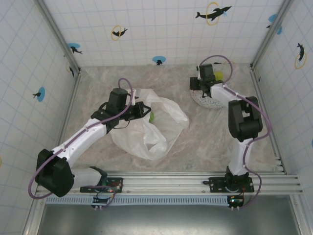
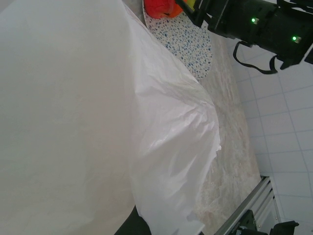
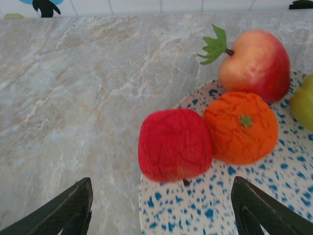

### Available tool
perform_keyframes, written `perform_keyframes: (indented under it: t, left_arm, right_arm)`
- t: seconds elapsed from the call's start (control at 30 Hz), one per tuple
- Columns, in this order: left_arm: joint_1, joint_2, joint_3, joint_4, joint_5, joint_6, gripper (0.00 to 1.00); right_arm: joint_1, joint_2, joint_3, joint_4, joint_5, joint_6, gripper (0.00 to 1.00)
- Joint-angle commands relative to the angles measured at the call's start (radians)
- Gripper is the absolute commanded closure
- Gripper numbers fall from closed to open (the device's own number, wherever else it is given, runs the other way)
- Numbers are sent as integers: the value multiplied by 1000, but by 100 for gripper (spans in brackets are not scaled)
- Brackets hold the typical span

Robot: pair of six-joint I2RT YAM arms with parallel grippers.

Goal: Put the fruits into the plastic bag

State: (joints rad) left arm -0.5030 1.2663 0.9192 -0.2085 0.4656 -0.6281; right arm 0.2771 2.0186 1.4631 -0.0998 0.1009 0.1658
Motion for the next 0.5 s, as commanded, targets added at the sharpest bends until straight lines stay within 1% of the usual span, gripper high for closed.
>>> perform_keyframes:
  t: [0.0,0.23,0.47]
  left_arm:
    - [6,13,36,-3,-6,1,100]
    - [6,19,37,-8,-2,4,100]
    - [6,24,36,-8,1,9,100]
  right_arm:
    - [-4,57,90,20,13,-3,25]
    - [-8,153,193,10,44,-46,27]
    - [-11,221,271,-16,39,-65,28]
